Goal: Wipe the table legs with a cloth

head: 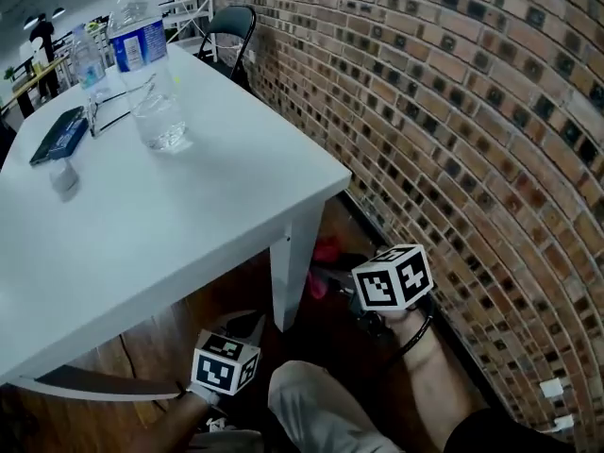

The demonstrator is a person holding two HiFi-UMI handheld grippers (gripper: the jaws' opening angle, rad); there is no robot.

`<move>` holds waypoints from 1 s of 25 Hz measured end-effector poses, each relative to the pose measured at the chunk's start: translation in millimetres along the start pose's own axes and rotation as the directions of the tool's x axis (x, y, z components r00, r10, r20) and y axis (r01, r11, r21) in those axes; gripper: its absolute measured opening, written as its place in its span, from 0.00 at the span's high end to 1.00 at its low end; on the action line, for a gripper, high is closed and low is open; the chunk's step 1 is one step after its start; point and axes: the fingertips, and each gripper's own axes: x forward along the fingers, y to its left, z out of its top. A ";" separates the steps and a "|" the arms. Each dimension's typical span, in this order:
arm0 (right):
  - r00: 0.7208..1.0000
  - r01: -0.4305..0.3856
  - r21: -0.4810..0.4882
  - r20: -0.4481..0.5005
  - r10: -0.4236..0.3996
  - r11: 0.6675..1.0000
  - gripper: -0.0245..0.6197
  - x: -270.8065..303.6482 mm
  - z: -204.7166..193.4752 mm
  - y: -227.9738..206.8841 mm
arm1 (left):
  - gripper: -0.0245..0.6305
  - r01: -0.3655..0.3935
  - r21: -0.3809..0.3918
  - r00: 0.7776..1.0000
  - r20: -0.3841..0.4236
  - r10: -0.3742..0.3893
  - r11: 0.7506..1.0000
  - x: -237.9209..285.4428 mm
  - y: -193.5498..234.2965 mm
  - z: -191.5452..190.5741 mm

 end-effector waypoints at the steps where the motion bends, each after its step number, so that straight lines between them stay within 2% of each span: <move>1: 1.000 0.015 -0.032 -0.004 -0.015 0.999 0.81 -11.2 5.8 6.6 | 0.96 -0.002 -0.019 1.000 0.004 0.002 1.000 -1.4 0.5 2.4; 3: 1.000 0.027 -0.093 -0.013 -0.028 0.995 0.81 -34.0 19.5 21.0 | 0.96 -0.001 -0.062 1.000 0.024 0.003 0.998 -3.3 1.2 9.3; 5: 0.999 -0.001 -0.160 -0.032 -0.004 0.987 0.81 -54.3 31.0 43.7 | 0.96 -0.007 -0.080 0.999 0.037 0.010 0.997 -7.7 2.7 12.9; 8: 0.986 -0.163 -0.239 -0.076 0.149 0.957 0.81 -70.4 34.8 101.2 | 0.96 -0.028 -0.069 0.999 0.032 0.030 0.997 -21.7 7.2 8.7; 10: 0.970 -0.243 -0.253 -0.073 0.232 0.936 0.81 -63.7 40.1 131.6 | 0.96 -0.053 -0.065 0.998 0.036 0.056 0.996 -33.0 11.0 5.5; 13: 0.969 -0.235 -0.168 0.037 0.244 0.957 0.81 -36.9 59.3 143.9 | 0.96 -0.099 -0.062 0.994 0.050 0.102 0.993 -50.3 14.3 0.2; 15: 0.967 -0.213 -0.045 0.131 0.217 0.976 0.81 -22.4 65.9 140.2 | 0.96 -0.132 -0.074 0.989 0.053 0.136 0.988 -62.6 15.7 -7.3; 17: 0.964 -0.198 0.070 0.196 0.181 0.978 0.81 -13.4 60.2 134.4 | 0.96 -0.165 -0.084 0.985 0.041 0.169 0.983 -76.1 16.8 -21.1; 21: 0.969 -0.165 0.211 0.219 0.118 0.963 0.81 3.1 33.4 115.9 | 0.96 -0.206 -0.100 0.977 0.039 0.211 0.973 -99.2 17.5 -44.9; 25: 0.981 -0.104 0.248 0.188 0.058 0.963 0.81 27.7 -1.2 99.5 | 0.96 -0.214 -0.131 0.976 0.007 0.216 0.968 -110.5 7.0 -78.0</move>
